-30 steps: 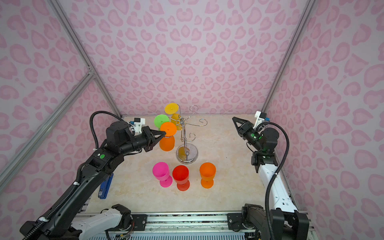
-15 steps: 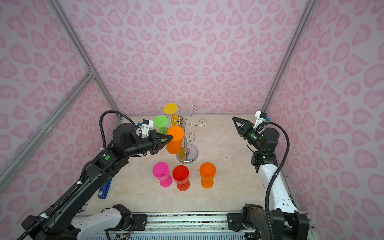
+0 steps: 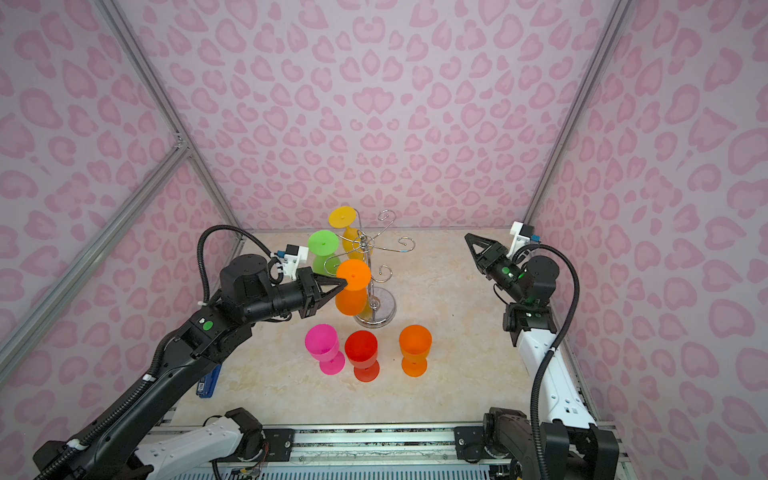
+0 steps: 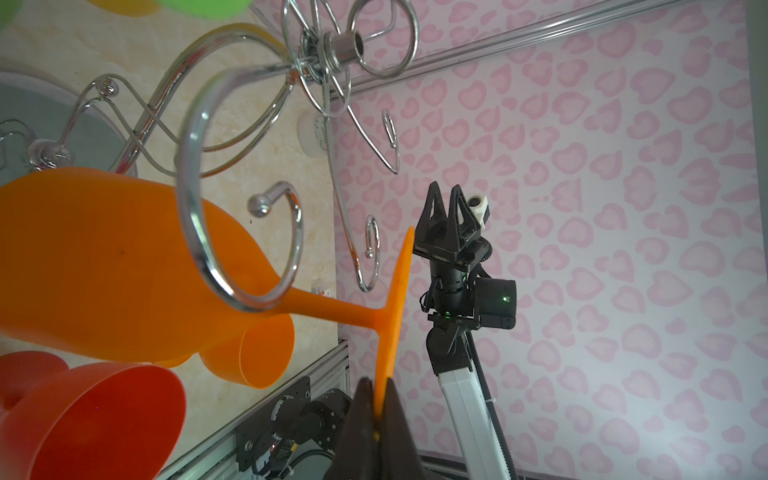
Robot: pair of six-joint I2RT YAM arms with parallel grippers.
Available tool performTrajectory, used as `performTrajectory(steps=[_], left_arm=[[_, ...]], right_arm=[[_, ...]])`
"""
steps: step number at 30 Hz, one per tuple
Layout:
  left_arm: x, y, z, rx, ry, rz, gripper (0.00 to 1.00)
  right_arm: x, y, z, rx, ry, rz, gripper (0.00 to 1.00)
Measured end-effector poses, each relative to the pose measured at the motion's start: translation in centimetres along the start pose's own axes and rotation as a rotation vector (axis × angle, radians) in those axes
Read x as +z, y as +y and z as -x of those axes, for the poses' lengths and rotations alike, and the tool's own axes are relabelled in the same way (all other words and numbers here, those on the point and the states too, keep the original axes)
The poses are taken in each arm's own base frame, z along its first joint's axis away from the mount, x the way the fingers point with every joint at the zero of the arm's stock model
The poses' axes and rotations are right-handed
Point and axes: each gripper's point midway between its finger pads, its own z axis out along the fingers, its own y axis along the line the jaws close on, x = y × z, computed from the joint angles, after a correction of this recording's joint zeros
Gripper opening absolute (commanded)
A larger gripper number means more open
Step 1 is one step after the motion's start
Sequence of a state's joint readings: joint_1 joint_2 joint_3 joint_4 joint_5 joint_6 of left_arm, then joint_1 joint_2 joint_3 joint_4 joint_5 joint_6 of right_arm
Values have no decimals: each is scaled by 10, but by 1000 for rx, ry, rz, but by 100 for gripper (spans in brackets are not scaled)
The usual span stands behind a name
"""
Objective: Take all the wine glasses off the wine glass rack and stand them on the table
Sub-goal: 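Lift the orange glass up off the rack hook with the left gripper, then raise the orange glass with the left gripper while the right rises toward it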
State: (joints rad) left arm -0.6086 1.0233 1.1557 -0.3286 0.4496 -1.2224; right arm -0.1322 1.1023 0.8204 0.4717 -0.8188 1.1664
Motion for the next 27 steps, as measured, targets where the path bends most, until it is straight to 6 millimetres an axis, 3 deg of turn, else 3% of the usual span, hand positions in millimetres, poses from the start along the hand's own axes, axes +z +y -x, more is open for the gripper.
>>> performTrajectory(steps=[14, 27], left_arm=[[-35, -43, -31, 50, 112, -130, 2], [-96, -143, -36, 263, 69, -415, 2]], right_arm=[[2, 19, -1, -13, 3, 36, 35], [13, 60, -22, -53, 46, 105, 39]])
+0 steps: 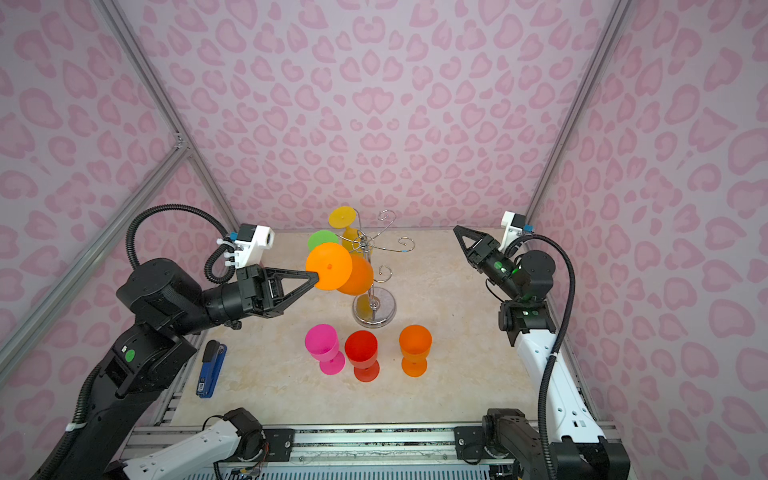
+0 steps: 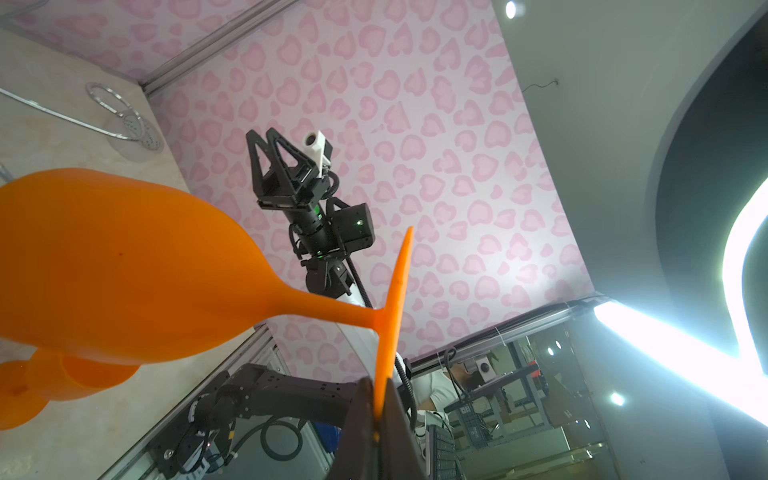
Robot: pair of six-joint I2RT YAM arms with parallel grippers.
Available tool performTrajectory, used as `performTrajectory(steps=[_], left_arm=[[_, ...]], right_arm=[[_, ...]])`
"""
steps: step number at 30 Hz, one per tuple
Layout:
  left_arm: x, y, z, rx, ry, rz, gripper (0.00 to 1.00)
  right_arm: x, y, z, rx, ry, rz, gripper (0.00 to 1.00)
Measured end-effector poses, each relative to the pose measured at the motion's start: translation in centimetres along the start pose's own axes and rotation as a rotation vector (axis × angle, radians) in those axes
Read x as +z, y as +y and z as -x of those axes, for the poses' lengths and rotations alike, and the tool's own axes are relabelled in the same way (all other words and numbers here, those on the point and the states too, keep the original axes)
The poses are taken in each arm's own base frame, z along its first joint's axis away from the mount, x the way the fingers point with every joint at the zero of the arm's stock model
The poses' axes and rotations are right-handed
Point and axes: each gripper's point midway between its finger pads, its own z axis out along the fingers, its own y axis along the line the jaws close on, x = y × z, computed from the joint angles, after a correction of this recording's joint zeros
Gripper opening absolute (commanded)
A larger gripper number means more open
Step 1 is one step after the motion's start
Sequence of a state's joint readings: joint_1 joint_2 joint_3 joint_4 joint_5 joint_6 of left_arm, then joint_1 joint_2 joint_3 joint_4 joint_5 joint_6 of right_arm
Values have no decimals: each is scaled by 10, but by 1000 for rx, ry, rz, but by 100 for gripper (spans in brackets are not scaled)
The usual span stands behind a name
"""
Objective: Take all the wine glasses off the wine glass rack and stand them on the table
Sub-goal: 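Raise the orange glass with the left gripper while the right rises toward it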
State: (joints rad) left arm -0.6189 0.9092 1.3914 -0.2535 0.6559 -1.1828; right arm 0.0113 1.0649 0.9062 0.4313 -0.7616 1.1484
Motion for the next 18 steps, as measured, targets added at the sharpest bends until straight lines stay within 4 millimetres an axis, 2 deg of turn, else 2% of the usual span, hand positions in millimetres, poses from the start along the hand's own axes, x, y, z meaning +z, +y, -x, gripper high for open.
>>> performTrajectory(steps=[5, 8, 11, 14, 18], left_arm=[[6, -34, 19, 134, -66, -156, 2], [18, -41, 32, 161, -91, -234, 2], [37, -32, 44, 146, -95, -292, 2], [57, -14, 53, 84, -82, -316, 2], [64, -12, 64, 62, -93, -386, 2]], right_arm=[[13, 26, -12, -26, 20, 114, 44], [24, 38, -17, -15, 29, 195, 46], [34, 51, -22, -5, 37, 283, 47], [42, 66, -23, -4, 38, 370, 48], [47, 79, -19, -2, 27, 464, 49]])
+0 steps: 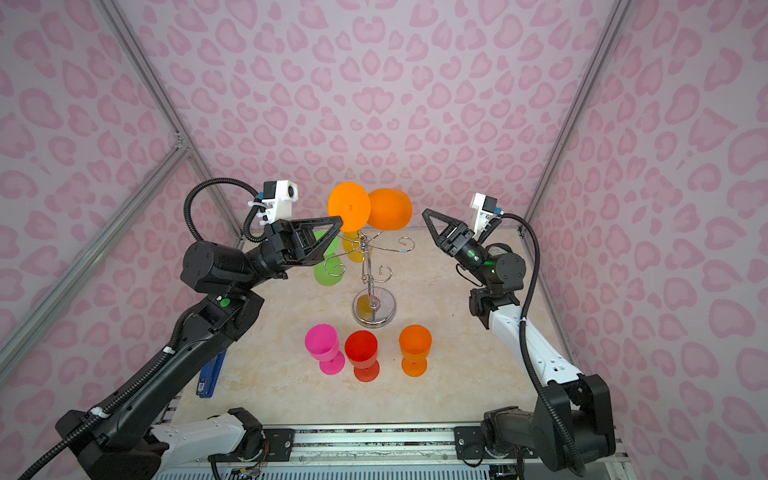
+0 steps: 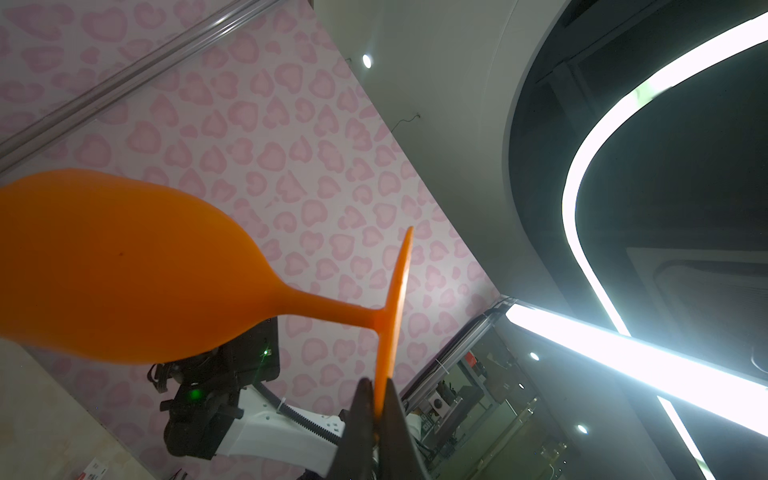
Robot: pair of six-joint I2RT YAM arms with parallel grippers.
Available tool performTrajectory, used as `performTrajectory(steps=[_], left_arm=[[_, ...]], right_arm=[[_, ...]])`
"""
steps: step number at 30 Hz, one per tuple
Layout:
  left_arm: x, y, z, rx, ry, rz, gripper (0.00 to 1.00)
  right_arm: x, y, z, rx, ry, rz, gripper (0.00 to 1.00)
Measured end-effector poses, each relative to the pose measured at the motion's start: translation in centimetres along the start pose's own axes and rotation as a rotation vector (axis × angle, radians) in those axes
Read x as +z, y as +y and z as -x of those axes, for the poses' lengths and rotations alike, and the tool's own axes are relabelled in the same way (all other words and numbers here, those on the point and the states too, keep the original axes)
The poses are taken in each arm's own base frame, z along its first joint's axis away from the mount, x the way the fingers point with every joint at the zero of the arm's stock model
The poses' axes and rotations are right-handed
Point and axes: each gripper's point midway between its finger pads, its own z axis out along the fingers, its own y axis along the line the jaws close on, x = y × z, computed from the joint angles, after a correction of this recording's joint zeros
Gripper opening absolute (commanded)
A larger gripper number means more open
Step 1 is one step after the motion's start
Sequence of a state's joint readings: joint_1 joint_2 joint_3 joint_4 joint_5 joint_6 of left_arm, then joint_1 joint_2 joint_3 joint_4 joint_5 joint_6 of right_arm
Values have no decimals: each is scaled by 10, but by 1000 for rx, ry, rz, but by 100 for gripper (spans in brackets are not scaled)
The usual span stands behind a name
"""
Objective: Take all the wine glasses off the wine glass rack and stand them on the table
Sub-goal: 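Raise the orange glass with the left gripper while the right rises toward it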
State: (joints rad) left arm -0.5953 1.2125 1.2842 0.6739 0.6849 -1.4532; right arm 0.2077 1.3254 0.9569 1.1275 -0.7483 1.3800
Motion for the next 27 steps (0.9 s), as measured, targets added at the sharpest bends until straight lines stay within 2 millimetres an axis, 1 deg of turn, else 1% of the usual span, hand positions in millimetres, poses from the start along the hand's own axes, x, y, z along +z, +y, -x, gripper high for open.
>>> performTrajectory(steps=[7, 11, 17, 20, 27], left_arm=[[3, 18, 16, -69, -30, -68, 2], [6, 27, 20, -111, -33, -102, 2], [8, 41, 23, -169, -34, -141, 2], [8, 48, 24, -203, -39, -152, 2], [9, 62, 30, -285, -63, -191, 2]], right_arm=[[2, 10, 3, 3, -12, 86, 49], [4, 15, 5, -4, -13, 114, 49], [11, 12, 1, 14, 8, 123, 49], [13, 10, -1, 26, 17, 126, 46], [12, 16, -4, 9, 26, 162, 37]])
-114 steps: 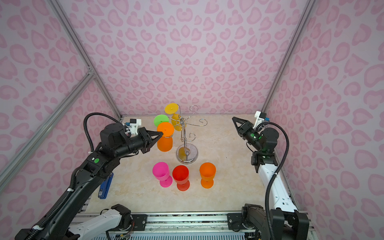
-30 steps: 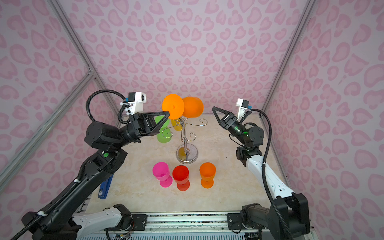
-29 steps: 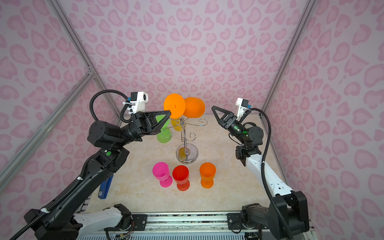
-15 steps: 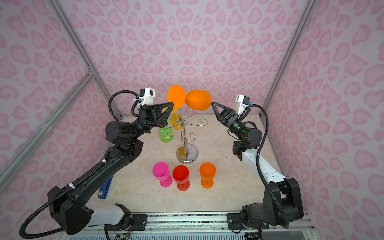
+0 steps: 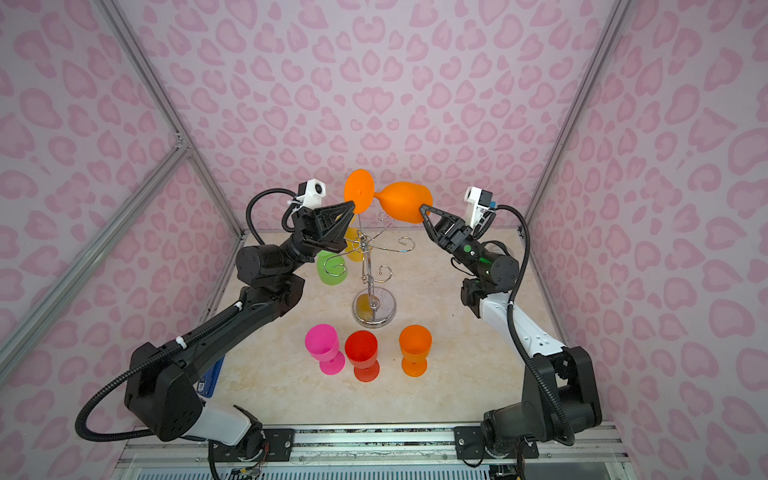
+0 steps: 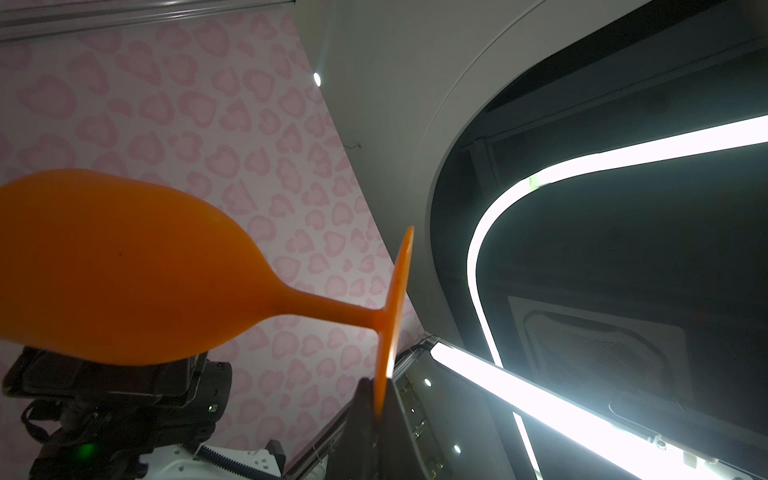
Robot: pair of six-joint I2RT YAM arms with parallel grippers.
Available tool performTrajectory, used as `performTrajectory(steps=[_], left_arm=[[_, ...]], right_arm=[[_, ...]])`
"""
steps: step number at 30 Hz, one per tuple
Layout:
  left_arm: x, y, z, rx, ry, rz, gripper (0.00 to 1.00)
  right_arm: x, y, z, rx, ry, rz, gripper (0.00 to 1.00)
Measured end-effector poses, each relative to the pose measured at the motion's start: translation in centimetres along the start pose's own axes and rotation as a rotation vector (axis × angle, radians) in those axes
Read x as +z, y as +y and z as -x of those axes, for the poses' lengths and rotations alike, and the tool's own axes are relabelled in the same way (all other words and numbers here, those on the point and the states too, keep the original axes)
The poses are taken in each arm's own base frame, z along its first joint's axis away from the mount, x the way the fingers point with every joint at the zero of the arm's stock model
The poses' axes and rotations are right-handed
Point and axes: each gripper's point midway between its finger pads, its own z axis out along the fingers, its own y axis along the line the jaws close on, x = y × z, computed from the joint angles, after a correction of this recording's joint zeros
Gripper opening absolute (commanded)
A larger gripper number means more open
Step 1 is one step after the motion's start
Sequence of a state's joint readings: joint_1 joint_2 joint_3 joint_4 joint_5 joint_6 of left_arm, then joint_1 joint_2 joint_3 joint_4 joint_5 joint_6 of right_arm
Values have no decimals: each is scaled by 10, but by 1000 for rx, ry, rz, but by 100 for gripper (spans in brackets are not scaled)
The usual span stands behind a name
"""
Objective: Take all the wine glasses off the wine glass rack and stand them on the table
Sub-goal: 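Raise the orange glass with the left gripper while the right rises toward it, then close the right gripper on the orange glass bowl and open the left gripper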
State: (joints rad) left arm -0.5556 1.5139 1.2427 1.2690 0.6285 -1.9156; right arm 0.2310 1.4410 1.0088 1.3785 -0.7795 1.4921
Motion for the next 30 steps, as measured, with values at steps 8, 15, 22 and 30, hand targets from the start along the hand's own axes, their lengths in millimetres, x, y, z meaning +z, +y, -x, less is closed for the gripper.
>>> performTrajectory(steps=[8, 15, 22, 30], left_arm=[[2, 0, 9, -58, -23, -62, 2], [0, 0, 15, -91, -48, -89, 3], [-2, 2, 25, -119, -91, -136, 13], [3, 9, 33, -134, -133, -194, 24]], right_arm=[[-1, 6, -1, -11, -1, 38, 28], [-2, 11, -1, -15, 1, 71, 21], [-1, 20, -1, -29, 4, 91, 13], [1, 39, 1, -42, 6, 139, 3]])
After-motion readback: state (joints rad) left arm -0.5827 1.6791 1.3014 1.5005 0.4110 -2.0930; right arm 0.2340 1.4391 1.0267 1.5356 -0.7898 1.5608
